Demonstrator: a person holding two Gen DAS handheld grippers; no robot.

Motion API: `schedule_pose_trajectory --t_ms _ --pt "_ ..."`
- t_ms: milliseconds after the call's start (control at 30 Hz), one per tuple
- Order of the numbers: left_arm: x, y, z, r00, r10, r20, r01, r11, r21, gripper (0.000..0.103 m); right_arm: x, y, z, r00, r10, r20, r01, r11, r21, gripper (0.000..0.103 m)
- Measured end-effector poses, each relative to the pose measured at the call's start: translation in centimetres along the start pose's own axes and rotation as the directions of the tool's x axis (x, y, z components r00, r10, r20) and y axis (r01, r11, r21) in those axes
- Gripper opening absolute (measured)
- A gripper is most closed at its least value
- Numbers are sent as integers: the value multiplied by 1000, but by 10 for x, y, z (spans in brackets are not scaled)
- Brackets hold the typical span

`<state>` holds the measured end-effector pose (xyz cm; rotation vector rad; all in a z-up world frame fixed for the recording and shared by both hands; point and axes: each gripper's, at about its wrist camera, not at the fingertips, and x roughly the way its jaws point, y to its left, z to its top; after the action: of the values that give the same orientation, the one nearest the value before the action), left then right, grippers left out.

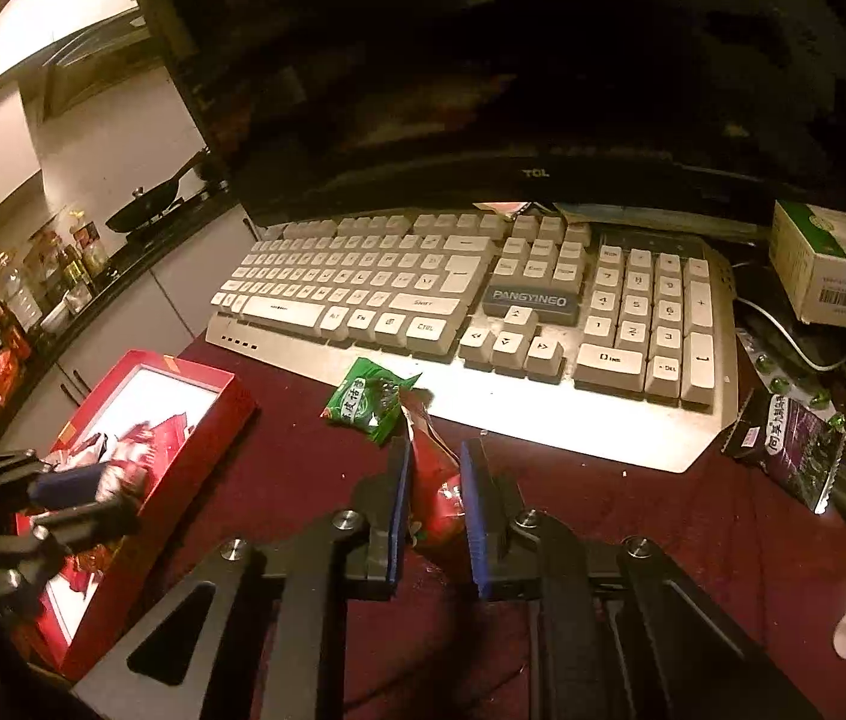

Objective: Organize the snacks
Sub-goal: 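Carry both candies over the white tray and open both grippers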

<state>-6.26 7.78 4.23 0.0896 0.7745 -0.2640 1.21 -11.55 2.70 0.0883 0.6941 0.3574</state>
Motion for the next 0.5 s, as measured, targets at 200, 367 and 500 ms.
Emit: schedule_pose_trajectory --t_ms 200,367,500 --pt "-8 28 -11 999 41 13 -41 998 -54 23 1 0 0 1000 14 -4 -14 1000 11 16" --pt "-14 52 -19 998 65 9 -64 994 -89 23 -1 -7 2 991 131 -42 -121 975 188 15" --pt "-15 68 -25 998 66 4 -65 991 -119 23 0 13 -2 962 269 -41 -248 929 275 15"
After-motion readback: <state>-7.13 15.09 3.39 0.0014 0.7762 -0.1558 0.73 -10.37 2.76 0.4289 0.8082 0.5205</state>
